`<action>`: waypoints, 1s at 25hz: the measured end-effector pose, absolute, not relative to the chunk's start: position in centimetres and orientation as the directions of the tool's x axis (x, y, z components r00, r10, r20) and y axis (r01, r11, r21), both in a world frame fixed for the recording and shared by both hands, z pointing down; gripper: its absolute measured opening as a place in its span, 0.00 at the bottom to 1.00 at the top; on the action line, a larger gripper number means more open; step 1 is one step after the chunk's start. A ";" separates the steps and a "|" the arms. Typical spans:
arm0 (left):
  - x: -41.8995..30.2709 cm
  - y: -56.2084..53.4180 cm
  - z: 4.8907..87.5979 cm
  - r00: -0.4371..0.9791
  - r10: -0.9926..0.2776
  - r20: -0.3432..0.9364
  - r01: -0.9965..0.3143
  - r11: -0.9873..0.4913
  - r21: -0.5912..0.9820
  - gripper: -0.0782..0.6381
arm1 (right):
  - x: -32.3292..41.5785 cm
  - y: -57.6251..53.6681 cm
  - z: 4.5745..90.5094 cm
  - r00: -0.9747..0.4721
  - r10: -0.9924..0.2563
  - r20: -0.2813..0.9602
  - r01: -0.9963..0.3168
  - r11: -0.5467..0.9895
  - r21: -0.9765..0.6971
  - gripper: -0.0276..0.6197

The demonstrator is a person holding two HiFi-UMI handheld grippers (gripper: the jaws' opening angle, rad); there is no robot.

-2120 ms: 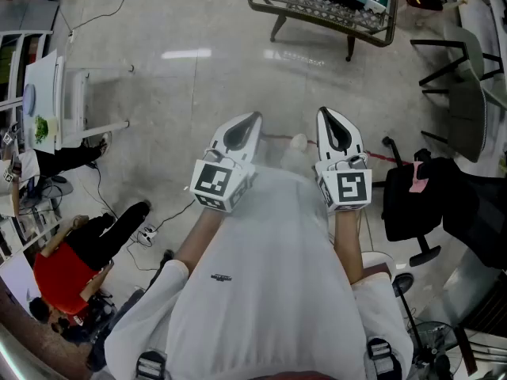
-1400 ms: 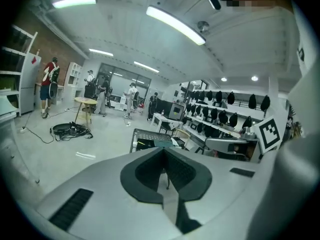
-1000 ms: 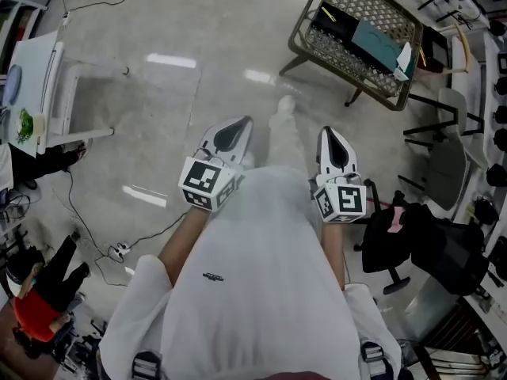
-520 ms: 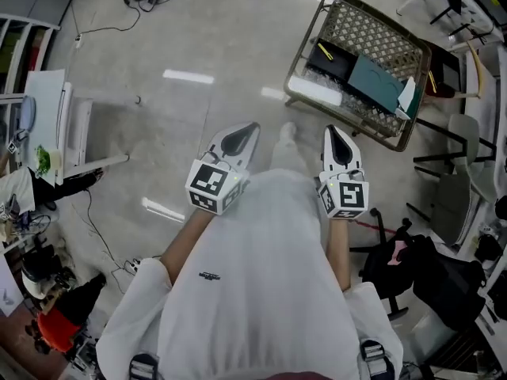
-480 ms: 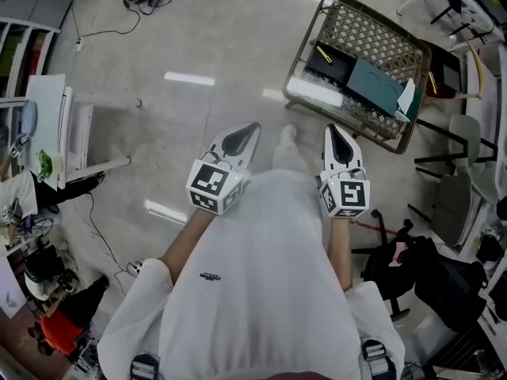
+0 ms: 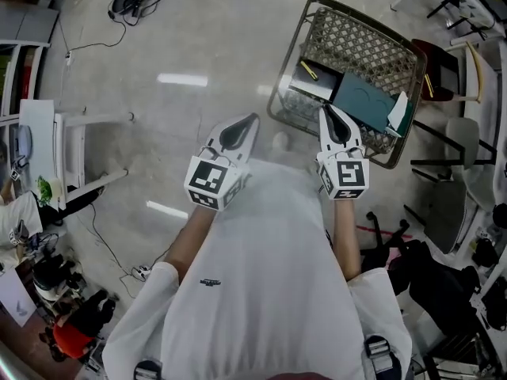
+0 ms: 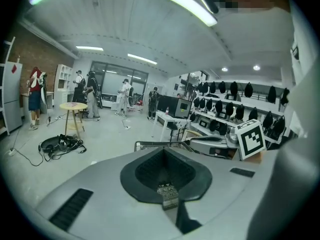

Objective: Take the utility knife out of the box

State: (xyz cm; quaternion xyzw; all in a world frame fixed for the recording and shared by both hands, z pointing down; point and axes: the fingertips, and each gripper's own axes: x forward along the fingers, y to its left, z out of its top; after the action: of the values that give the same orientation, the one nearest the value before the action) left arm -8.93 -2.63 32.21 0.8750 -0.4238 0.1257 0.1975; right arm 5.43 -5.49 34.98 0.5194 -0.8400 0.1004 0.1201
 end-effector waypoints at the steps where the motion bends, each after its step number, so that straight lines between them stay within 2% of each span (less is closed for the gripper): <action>1: -8.8 -3.2 32.4 0.615 -0.685 0.390 -0.786 -0.568 0.242 0.11 | 5.3 -6.2 35.3 -0.430 -0.846 0.315 -0.897 0.440 -0.042 0.04; 13: -8.2 -6.6 36.9 0.655 -0.599 0.461 -0.752 -0.577 0.318 0.11 | 5.6 -10.8 40.2 -0.384 -0.800 0.462 -0.906 0.423 -0.021 0.04; 18: -7.5 -8.6 39.1 0.658 -0.577 0.484 -0.748 -0.573 0.334 0.11 | 5.7 -13.0 43.1 -0.412 -0.748 0.520 -0.884 0.468 -0.026 0.05; 19: -7.2 -9.0 39.5 0.658 -0.574 0.487 -0.748 -0.570 0.339 0.11 | 5.9 -13.4 43.8 -0.412 -0.738 0.534 -0.881 0.473 -0.026 0.06; 21: -6.4 -9.6 40.5 0.659 -0.566 0.495 -0.747 -0.568 0.346 0.11 | 6.5 -14.1 45.2 -0.409 -0.718 0.563 -0.878 0.479 -0.027 0.14; 25: -5.4 -11.1 42.4 0.664 -0.550 0.507 -0.742 -0.569 0.355 0.11 | 7.0 -15.9 47.7 -0.396 -0.696 0.599 -0.874 0.485 -0.015 0.14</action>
State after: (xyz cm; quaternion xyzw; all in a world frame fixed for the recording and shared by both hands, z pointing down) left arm -5.36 -11.08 42.44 0.8686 -0.3719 0.1729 0.2783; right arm 7.03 -15.88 47.71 0.4795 -0.8188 0.1662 0.2683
